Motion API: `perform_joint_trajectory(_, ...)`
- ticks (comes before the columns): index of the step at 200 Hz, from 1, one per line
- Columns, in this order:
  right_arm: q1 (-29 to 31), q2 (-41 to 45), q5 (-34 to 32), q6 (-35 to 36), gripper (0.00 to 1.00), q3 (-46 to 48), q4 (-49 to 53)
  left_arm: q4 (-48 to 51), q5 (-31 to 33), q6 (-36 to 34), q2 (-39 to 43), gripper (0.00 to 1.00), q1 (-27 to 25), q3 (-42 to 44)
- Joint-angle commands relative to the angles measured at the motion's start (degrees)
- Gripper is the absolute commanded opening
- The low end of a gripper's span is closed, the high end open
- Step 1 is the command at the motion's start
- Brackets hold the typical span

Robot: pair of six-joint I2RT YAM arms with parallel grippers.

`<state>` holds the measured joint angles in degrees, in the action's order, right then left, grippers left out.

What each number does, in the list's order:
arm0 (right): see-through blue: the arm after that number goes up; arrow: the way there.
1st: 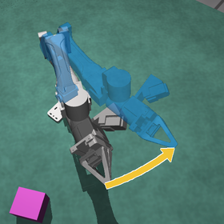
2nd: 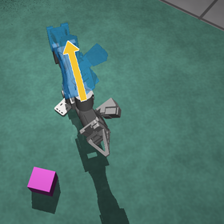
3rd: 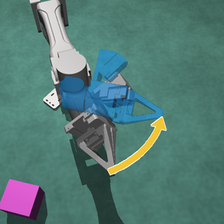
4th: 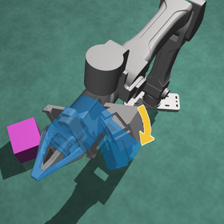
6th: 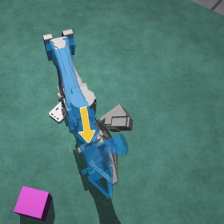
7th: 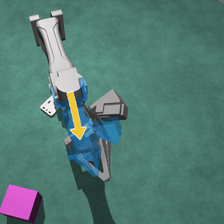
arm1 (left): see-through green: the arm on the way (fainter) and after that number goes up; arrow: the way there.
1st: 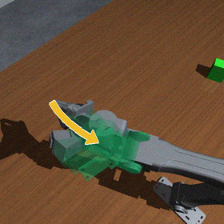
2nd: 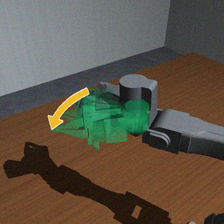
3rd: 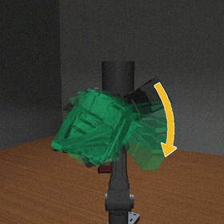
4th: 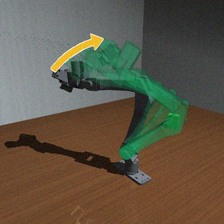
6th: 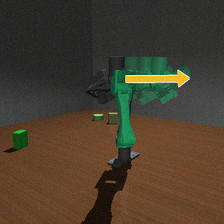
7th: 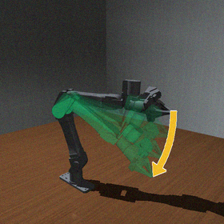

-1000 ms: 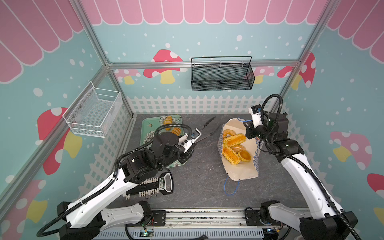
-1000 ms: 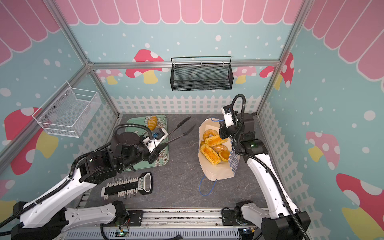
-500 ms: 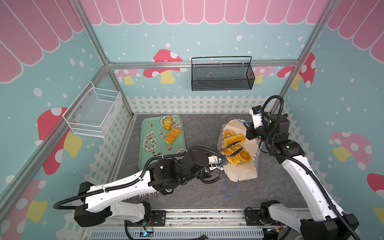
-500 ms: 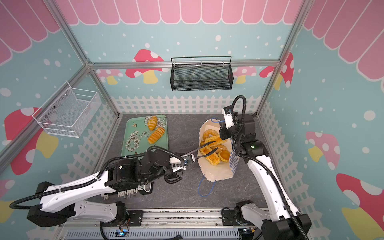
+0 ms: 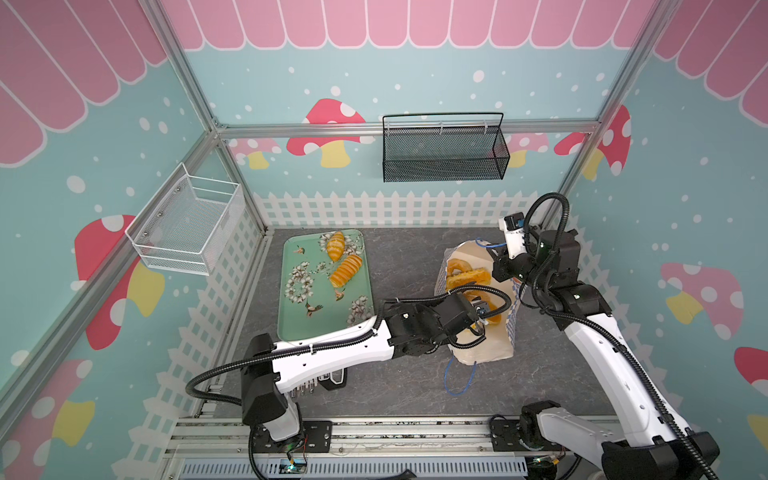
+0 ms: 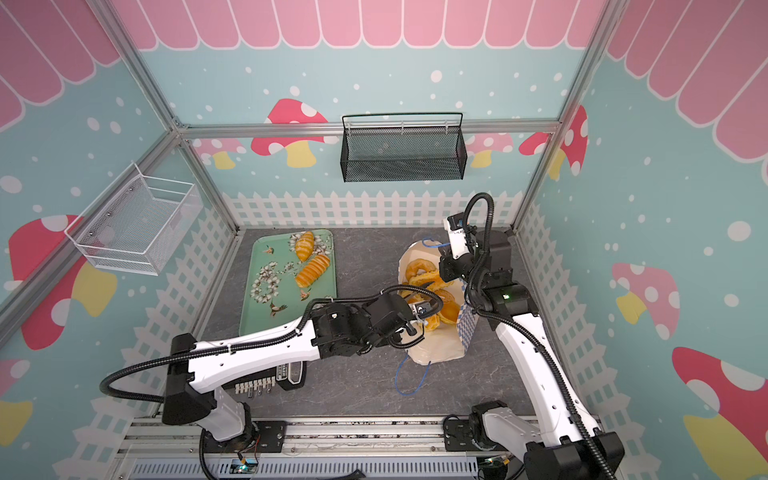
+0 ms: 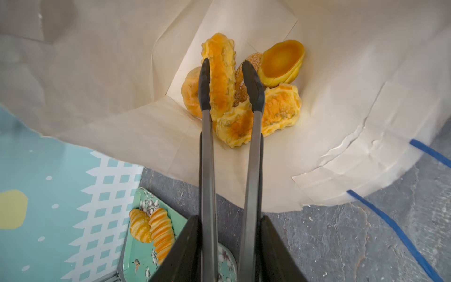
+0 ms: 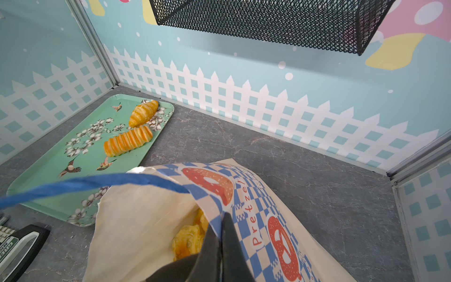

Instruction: Take the fake bread out of the paper bag

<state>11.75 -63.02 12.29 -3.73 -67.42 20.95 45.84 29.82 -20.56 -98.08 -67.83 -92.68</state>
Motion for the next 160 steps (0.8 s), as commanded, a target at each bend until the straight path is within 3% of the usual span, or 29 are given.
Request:
perform_joint_trajectory(1,0.3,1.6,1.3,-0.7,0.00,1.2,-1.2,2.4,1.5,1.6,-1.2,0.38,1.6,-4.2)
perform_joint_trajectory(35,0.3,1.9,1.7,-1.2,0.00,2.3,-1.6,2.7,4.4,0.9,-4.3,0.38,2.5,-6.2)
perform_joint_trajectory(109,0.3,1.7,2.1,-1.6,0.00,3.0,-2.8,2.5,1.6,0.0,-12.1,0.39,3.9,-14.1)
perform_joint_trajectory(160,0.3,1.3,2.1,-2.0,0.00,1.7,-2.9,0.6,1.7,-1.4,-13.7,0.38,4.1,-13.9)
